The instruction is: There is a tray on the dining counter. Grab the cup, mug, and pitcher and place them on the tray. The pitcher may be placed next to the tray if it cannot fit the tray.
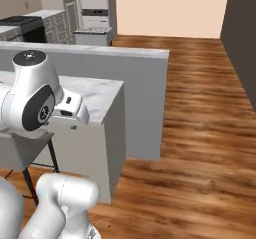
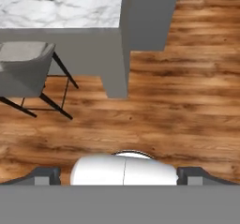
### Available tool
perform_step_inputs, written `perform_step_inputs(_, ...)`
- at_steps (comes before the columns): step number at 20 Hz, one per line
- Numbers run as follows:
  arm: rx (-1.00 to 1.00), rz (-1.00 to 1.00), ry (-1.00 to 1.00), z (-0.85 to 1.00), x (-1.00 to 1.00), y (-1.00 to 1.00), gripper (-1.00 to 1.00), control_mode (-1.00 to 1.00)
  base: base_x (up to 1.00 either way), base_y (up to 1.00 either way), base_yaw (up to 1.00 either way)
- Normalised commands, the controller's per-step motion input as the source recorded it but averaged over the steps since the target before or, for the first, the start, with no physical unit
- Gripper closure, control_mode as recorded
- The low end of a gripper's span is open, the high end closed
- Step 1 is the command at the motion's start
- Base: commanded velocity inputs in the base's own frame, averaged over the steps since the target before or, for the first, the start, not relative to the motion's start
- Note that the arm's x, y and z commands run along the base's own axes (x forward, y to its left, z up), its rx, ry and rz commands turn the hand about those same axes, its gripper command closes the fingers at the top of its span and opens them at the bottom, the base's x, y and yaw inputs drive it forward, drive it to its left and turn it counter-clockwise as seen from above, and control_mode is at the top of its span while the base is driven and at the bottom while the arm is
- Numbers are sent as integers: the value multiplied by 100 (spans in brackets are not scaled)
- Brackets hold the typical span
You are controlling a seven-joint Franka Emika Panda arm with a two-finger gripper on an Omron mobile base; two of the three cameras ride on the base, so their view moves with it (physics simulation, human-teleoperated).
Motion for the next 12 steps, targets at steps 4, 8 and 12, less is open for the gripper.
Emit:
perform_step_inputs(4, 0, 0, 0, 0, 0, 0, -100, 100, 50, -100, 24)
perform_step_inputs(8, 0, 0, 0, 0, 0, 0, -100, 100, 58, -100, 26)
perform_step_inputs(12, 0, 0, 0, 0, 0, 0, -100, 100, 84, -100, 27)
